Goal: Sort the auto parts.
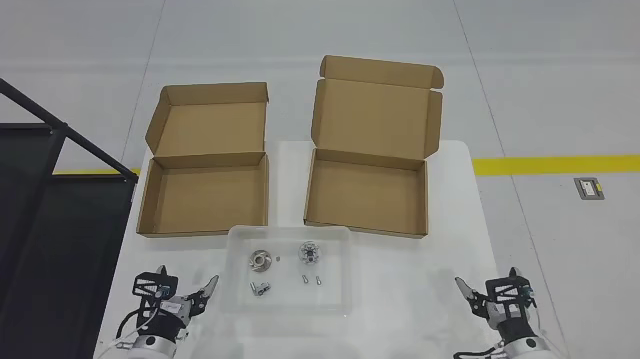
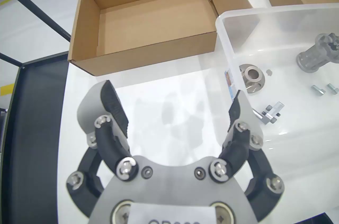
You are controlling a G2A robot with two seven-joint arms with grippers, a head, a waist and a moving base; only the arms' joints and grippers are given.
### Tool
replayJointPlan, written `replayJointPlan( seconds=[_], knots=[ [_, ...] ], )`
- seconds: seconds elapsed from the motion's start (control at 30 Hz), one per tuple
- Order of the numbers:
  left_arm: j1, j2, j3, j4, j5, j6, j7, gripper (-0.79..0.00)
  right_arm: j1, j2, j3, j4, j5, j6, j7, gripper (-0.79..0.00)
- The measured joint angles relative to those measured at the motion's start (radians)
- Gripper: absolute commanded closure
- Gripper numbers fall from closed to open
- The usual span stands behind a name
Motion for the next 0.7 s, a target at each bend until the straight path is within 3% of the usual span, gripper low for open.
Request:
replayJointPlan(
  seconds=[0.37, 0.5, 0.7],
  knots=[
    [-0.001, 0.000, -0.002, -0.003, -0.007, -0.005, 0.008, -0.785, -0.001, 0.000, 0.000, -0.017, -0.012, -0.002, -0.014, -0.785],
    [0.010, -0.001, -0.044, -0.011, -0.043, -0.014, 0.094, -0.785, -0.011, 0.002, -0.014, -0.133, -0.069, -0.058, -0.049, -0.785],
    [0.056, -0.002, -0.117, -0.023, -0.121, -0.055, 0.187, -0.785, 0.076, 0.009, -0.075, -0.303, -0.112, -0.244, 0.044, -0.785]
  ],
)
